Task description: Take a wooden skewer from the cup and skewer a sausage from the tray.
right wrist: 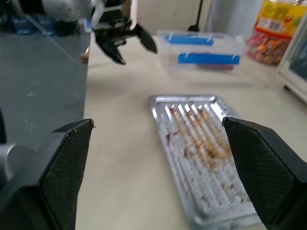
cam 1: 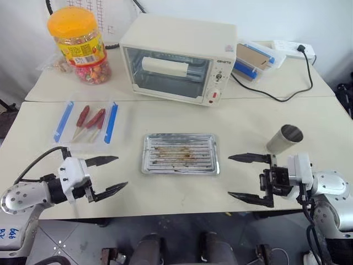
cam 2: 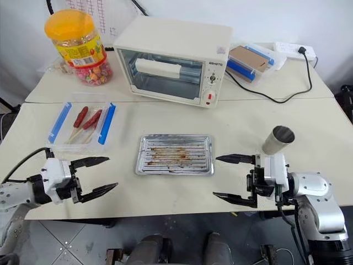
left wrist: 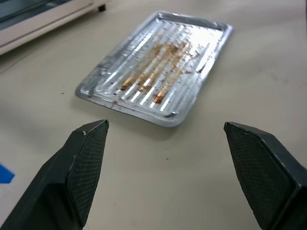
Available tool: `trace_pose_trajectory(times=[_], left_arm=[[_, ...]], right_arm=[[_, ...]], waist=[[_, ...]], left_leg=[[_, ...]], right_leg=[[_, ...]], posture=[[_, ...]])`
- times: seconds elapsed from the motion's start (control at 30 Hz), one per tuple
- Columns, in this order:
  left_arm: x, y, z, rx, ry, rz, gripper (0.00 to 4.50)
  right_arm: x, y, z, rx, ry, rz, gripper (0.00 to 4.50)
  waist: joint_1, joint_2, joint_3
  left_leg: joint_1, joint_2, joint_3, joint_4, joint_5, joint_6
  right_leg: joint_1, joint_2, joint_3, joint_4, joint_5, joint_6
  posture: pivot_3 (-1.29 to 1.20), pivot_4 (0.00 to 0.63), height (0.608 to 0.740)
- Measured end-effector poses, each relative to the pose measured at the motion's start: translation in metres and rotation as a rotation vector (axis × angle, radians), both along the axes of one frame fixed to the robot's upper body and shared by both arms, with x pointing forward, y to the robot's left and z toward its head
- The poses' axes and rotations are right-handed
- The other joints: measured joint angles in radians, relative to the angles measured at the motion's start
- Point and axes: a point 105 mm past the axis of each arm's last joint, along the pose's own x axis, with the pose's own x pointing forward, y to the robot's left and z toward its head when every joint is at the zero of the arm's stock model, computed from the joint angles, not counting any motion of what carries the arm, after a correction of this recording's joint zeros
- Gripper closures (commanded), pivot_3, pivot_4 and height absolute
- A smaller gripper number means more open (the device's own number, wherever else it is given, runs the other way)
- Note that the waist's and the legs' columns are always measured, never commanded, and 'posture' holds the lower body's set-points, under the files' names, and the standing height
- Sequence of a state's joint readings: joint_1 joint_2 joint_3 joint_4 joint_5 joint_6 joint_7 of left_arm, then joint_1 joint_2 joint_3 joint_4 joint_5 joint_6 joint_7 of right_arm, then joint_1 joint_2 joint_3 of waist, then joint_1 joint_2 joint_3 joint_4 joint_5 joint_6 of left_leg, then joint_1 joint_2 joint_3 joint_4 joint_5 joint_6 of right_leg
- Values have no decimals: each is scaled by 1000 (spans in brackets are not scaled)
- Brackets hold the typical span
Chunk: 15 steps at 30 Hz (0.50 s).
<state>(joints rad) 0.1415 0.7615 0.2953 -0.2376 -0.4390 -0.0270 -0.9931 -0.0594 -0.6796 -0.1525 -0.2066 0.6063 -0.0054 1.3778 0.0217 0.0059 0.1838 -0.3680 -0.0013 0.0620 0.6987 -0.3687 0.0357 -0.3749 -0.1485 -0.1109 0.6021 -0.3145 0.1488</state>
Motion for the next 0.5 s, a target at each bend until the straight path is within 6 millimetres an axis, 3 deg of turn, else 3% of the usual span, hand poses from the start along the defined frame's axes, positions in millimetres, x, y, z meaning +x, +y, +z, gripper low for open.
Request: trace_pose_trajectory(times=[0.1,0.23,0.3,0.4,0.5], left_arm=[[3,1,-11,15,27,23,408],[13,-1,-13,-179,21,179,408],[14,0,-19,-259,44,284,408],[11,14,-21,-485,-9,565,11],[5,26,-27,-606,-28,772,11]], right_arm=[[4,-3,-5,3,5,-29,0],[18,-3,-8,106,1,-162,0],[32,-8,-12,190,10,-294,0],[58,-27,-9,398,-27,-603,0],[69,-39,-7,499,-62,-788,0]], waist=[[0,0,0],[0,0,0],[0,-1,0],[-2,0,0],[1,-1,0]], left_leg=[[0,0,0,0,0,0],[0,0,-1,1,0,0],[0,0,-2,1,0,0],[0,-1,-2,1,0,0],[0,0,-2,1,0,0]], right_leg=[[0,0,0,0,0,0],[0,-1,0,3,0,0],[0,-1,0,3,0,0],[0,-2,1,4,0,0],[-1,-1,0,4,0,0]], posture=[[0,150,740],[0,150,740],[0,150,740],[0,150,740],[0,150,740]])
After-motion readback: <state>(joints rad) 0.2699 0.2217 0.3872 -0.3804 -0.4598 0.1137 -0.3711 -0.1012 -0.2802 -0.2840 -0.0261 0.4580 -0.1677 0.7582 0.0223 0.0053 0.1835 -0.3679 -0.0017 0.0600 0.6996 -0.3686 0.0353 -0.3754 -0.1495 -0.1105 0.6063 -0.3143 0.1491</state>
